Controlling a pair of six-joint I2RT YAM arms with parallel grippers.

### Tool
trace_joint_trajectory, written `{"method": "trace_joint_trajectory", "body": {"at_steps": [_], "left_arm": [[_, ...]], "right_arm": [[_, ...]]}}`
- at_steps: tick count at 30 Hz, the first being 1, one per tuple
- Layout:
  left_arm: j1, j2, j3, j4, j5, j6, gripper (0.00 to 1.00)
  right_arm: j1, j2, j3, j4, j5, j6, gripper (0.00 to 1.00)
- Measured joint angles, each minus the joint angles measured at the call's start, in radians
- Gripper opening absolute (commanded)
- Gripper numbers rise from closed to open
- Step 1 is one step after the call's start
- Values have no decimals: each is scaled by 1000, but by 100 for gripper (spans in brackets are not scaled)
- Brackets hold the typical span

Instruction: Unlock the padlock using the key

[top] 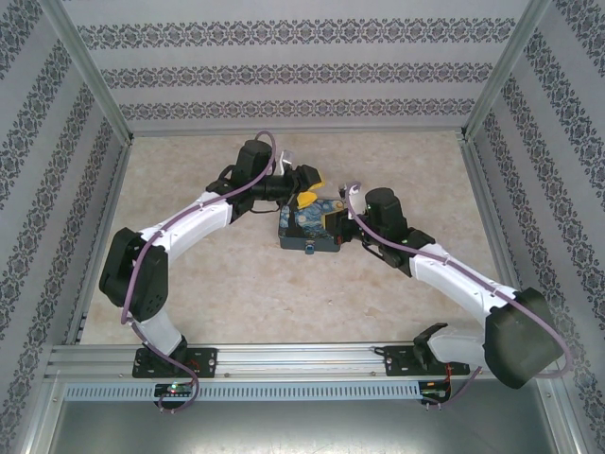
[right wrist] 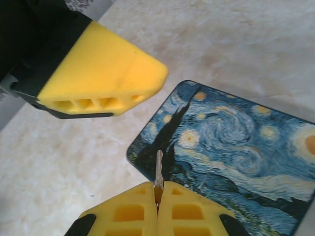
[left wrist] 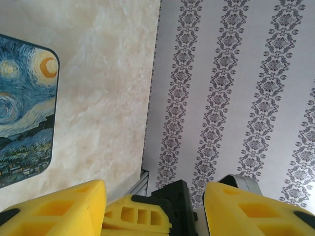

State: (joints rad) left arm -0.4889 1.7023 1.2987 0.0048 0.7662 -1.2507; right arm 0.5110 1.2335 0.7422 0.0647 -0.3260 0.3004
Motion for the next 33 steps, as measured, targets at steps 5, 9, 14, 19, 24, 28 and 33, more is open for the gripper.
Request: {"method": "trace_joint_trajectory", "body": {"at_steps": [5,9,14,19,24,28,33], "left_arm": [[0,0,-18,-6,5,-14,47],[0,1,-26,-18,9,-21,47],[-2,8,-25,-21,13,-33,47],[-6,40,-20,-26,16,-36,45],[-18,63,-20,-43,16,-37,40],[-27,66,-20,-46,16,-40,34],[-38,68,-16,-48,16,-40,29]], "right_arm": [[6,-9,0,-18,56,-39,0],[17,-9,3,-34,80,-57,0],[51,-8,33,-55,108,-92,0],[75,5,63,-64,132,-118,0],[92,23,72,-86,160,-143,0],[103,34,83,-100,181,-156,0],[109,44,96,-106,207,-175,0]]}}
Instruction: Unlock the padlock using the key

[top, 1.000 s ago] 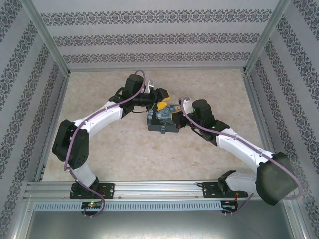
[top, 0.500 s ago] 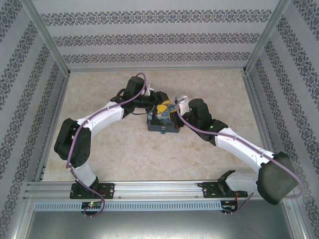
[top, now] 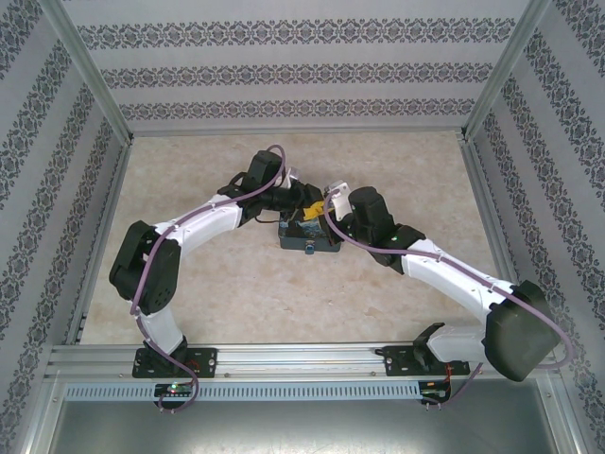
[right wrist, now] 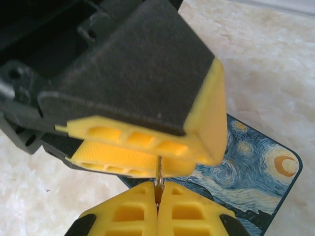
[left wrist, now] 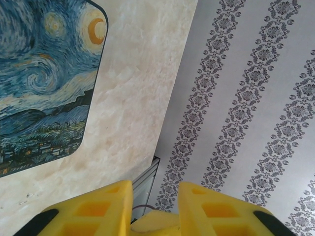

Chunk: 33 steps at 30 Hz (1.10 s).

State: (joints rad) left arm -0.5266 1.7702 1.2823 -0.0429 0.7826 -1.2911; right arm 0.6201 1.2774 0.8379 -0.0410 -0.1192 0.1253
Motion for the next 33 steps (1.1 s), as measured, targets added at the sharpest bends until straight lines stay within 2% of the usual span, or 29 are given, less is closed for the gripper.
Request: {"method": "trace_joint_trajectory", "body": {"at_steps": [10,15,18,19,22,24,26,31,33], "left_arm": [[-9,19,5,-24,-1,6,16],[-9,26,18,-40,-5,17,1],[-9,37,31,-49,-3,27,0],[-9,39,35,-52,-2,28,0],[-10,42,40,-55,2,36,0],[-10,49,49,-57,1,47,0],[-9,56,63,-61,-1,63,0],[0,62,85,-46,-7,117,0],[5,62,85,-26,-16,145,0]], "right_arm": [[6,10,10,-18,24,-16,0],[6,10,14,-25,29,-21,0],[6,11,17,-33,36,-20,2],[6,11,18,-34,37,-20,8],[6,11,18,-36,35,-5,44],[-5,6,18,-33,19,14,57],[-39,-15,10,-20,-10,55,61],[-236,-157,-68,42,-98,248,67],[-285,-196,-80,51,-124,341,68]]}}
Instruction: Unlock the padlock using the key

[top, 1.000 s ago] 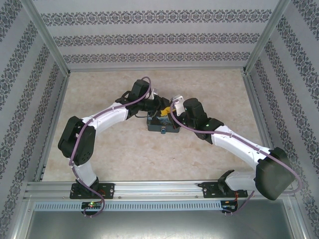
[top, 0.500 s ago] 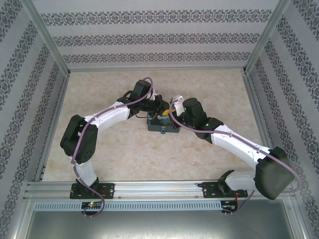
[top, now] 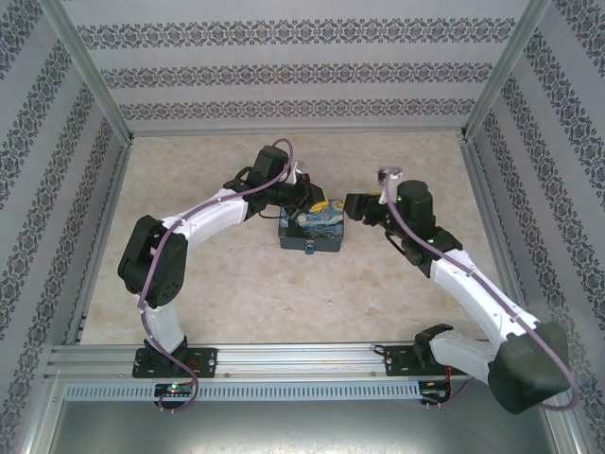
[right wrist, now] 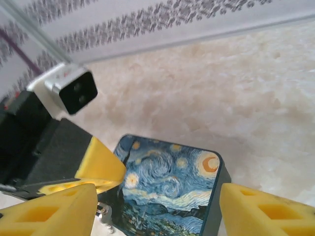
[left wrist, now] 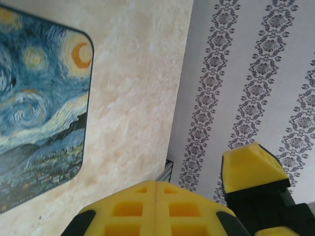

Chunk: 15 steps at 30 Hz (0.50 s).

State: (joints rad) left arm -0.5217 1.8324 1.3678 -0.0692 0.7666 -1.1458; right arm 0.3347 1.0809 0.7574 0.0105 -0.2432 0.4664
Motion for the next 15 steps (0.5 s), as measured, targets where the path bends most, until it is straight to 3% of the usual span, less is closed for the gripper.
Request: {"method": "trace_joint_trajectory", "body": {"at_steps": [7,15], "left_arm": [[13,3,-18,219,-42,79,0],[15,14,-90,522,-112,82,0]], "right_arm": [[-47,4,-35,88,-90,401,73],[-8,101,-73,225,-121,812,73]]}}
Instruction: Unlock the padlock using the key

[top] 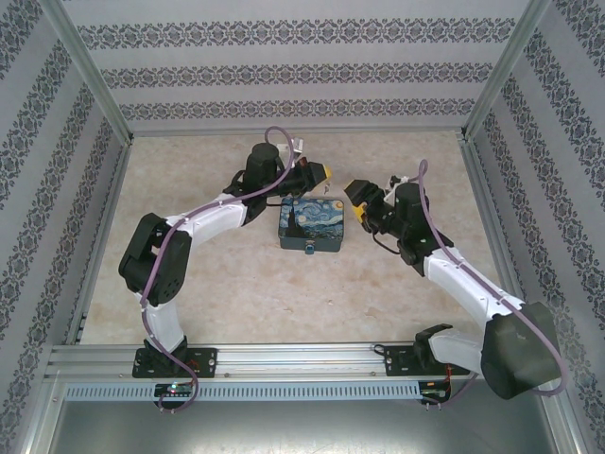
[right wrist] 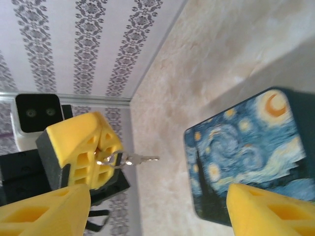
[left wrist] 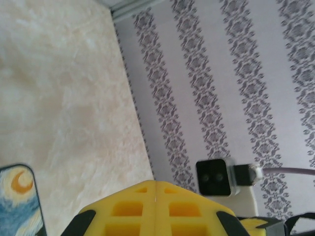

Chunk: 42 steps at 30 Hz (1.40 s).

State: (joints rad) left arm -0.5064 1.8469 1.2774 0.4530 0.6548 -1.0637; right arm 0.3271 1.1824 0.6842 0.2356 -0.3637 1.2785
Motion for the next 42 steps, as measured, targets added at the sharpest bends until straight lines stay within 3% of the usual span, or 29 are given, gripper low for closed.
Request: {"method": "trace_joint_trajectory", "body": {"at_steps": [7,13,22,34,42], "left_arm": [[1,3,-102,241,-126,-79,0],[3,11,-122,358,-183,-152,0],[-3,23,-166,459,-219,-225,0],[-19,24,-182,482,-219,-243,0],[-26,24,-187,498,-220,-252,0]], "right_arm": [[94,5,-31,114,113,267,73],[153,14,-44,164,248,396,71],[181,113,-12,238,346,479,66],[201,220,75,331,372,521,62],[208,254,82,352,380,541,50]]}}
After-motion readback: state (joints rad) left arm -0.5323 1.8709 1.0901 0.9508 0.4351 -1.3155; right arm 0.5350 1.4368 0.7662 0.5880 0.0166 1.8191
